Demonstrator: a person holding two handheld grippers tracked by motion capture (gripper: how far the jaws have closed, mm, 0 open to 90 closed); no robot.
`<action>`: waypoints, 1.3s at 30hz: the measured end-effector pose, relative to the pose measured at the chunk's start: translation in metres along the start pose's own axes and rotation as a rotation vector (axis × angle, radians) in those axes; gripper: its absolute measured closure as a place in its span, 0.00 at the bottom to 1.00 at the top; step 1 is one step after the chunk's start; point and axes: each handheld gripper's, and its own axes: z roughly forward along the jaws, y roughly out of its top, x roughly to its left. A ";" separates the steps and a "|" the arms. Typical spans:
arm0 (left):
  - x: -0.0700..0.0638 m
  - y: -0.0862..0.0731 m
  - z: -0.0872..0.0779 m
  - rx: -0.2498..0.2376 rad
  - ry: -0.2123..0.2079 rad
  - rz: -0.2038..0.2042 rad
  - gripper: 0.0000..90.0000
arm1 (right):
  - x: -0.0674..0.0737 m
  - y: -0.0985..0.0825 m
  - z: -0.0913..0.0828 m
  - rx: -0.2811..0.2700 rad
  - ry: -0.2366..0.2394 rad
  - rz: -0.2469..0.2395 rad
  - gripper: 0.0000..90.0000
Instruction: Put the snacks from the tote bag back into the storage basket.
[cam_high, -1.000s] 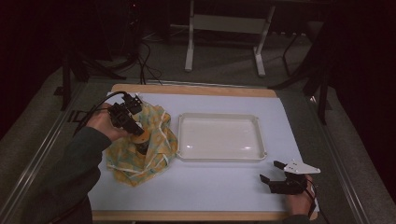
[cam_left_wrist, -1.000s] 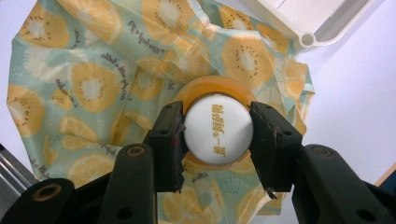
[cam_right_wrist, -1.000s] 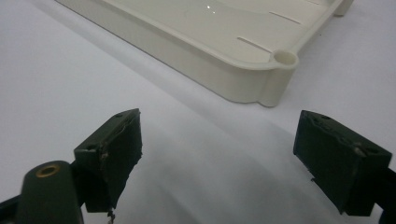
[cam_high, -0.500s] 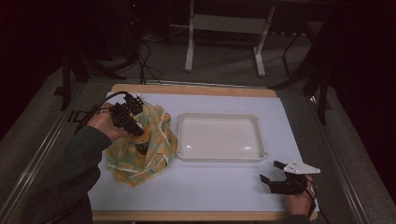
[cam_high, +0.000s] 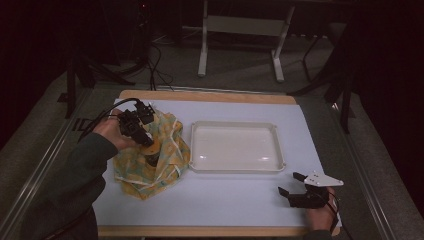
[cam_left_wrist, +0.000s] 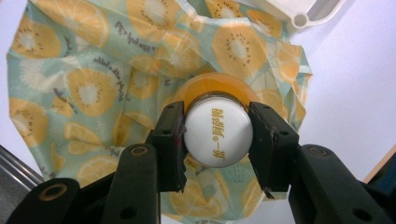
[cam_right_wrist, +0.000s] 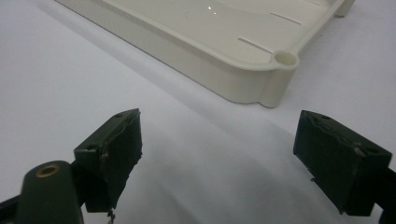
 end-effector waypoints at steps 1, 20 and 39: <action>0.000 0.000 0.000 0.001 0.003 0.002 0.65 | 0.000 0.000 0.000 0.000 0.000 -0.001 0.17; 0.002 -0.006 -0.018 0.002 -0.001 0.023 0.65 | 0.000 0.000 0.000 0.000 -0.001 -0.001 0.17; -0.001 -0.002 -0.046 -0.018 0.030 0.051 0.65 | 0.000 0.000 0.000 0.000 -0.001 -0.001 0.17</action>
